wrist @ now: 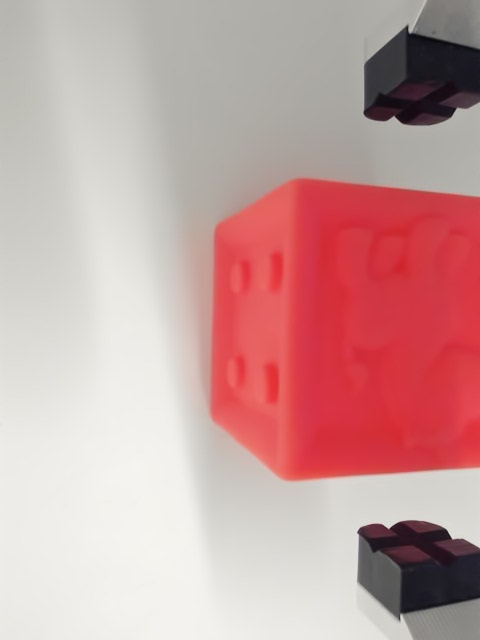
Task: Destack cube
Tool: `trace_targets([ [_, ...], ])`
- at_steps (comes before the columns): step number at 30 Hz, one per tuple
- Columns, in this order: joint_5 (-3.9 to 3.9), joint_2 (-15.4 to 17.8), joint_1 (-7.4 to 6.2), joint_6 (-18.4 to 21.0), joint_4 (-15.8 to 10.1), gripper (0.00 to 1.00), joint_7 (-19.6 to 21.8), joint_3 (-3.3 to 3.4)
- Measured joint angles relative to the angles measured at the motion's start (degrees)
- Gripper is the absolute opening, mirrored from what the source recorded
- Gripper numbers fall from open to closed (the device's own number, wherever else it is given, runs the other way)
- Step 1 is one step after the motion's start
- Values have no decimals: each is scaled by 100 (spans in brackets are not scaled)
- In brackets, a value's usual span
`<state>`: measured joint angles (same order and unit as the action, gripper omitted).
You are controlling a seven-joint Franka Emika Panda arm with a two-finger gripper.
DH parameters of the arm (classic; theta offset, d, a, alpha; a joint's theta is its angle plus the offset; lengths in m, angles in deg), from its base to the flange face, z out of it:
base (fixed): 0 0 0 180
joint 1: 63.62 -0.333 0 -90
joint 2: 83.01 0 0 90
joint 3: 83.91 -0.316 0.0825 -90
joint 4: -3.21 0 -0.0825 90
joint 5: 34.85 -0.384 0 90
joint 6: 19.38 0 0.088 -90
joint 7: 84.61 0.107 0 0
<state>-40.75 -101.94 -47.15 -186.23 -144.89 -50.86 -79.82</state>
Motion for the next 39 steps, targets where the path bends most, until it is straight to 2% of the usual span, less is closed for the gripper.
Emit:
trace_targets([
  [6, 79, 322, -80, 249, -69, 100, 53, 97],
  [15, 285, 937, -159, 752, -161, 100, 200, 223],
  [25, 516, 1666, -156, 1435, -192, 100, 366, 258],
  [32, 616, 2116, -145, 1903, -174, 100, 441, 259],
  [39, 680, 2528, -140, 2394, -93, 100, 492, 259],
])
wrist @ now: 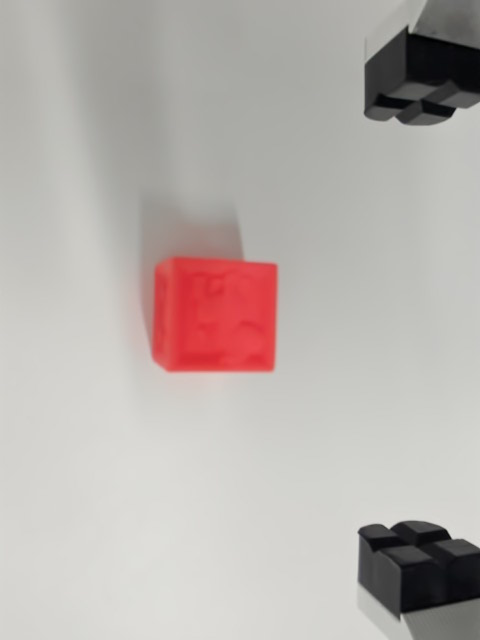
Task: Destack cube
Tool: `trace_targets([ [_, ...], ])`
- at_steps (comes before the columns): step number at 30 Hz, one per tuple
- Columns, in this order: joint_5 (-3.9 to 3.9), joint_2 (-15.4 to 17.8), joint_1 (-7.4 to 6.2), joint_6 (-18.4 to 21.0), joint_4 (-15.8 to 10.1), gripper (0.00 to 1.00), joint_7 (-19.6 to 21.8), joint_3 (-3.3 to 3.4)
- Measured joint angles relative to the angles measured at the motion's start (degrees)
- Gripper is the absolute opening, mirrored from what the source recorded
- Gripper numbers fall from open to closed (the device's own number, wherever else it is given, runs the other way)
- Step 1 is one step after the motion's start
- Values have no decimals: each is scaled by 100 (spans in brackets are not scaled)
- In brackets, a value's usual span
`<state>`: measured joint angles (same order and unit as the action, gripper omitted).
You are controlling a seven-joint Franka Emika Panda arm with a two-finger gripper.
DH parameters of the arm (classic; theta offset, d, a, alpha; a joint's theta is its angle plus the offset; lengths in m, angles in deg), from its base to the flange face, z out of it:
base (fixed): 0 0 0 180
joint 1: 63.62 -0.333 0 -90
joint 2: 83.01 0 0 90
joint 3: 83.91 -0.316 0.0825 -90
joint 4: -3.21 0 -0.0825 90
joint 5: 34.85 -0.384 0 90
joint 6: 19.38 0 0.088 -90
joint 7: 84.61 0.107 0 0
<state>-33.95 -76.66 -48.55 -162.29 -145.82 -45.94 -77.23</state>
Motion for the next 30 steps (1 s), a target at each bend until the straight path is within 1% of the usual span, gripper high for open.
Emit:
trace_targets([
  [7, 53, 380, 3, 514, 135, 100, 40, 0],
  [16, 85, 753, 3, 1087, 343, 100, 64, -1],
  [24, 95, 985, 3, 1516, 538, 100, 80, -12],
  [30, 100, 1093, 3, 1742, 654, 100, 86, -17],
])
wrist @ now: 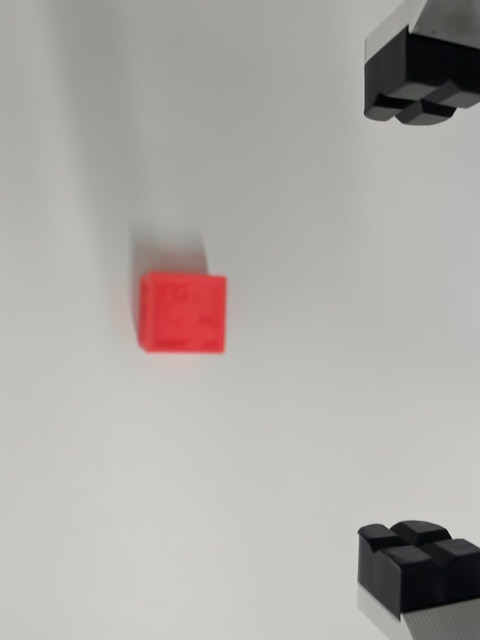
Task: Destack cube
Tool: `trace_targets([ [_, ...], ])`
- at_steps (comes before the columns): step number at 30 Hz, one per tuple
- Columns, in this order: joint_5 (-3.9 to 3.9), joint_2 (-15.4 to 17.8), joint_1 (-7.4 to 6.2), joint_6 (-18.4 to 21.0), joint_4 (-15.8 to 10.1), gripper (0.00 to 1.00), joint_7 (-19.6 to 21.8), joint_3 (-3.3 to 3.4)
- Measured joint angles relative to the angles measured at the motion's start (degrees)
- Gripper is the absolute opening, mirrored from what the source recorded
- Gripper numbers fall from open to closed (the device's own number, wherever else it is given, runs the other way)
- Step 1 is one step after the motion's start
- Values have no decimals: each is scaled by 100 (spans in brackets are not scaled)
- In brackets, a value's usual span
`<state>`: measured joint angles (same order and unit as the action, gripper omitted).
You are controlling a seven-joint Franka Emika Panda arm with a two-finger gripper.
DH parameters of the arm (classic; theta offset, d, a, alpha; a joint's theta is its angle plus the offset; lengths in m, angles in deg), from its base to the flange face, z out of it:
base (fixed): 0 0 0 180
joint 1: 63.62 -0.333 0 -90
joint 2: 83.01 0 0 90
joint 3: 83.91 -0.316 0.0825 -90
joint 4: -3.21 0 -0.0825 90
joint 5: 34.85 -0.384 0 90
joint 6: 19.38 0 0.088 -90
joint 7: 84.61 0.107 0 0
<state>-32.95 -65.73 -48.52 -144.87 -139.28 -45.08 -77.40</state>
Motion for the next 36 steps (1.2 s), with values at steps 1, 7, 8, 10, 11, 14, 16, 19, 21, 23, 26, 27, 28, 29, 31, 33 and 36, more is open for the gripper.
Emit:
trace_targets([
  [1, 1, 13, 0, 32, 17, 100, 1, -1],
  [7, 4, 80, 0, 183, 98, 100, 5, -5],
  [8, 4, 88, 0, 200, 109, 100, 6, -5],
  [10, 5, 99, 0, 229, 129, 100, 7, -6],
  [11, 5, 101, 0, 235, 133, 100, 7, -6],
  [14, 5, 108, 0, 258, 144, 100, 9, -7],
  [16, 5, 106, 0, 258, 143, 100, 8, -7],
  [19, 5, 100, 0, 258, 143, 100, 8, -7],
  [21, 5, 97, 0, 258, 143, 100, 8, -7],
  [23, 5, 97, 0, 258, 143, 100, 8, -7],
  [26, 5, 97, 0, 258, 143, 100, 8, -7],
  [27, 5, 97, 0, 258, 143, 100, 8, -7],
  [28, 5, 97, 0, 258, 143, 100, 8, -7],
  [29, 5, 97, 0, 258, 143, 100, 8, -7],
  [31, 5, 97, 0, 258, 143, 100, 8, -7],
  [33, 5, 97, 0, 258, 143, 100, 8, -7],
  [36, 5, 97, 0, 258, 143, 100, 8, -7],
])
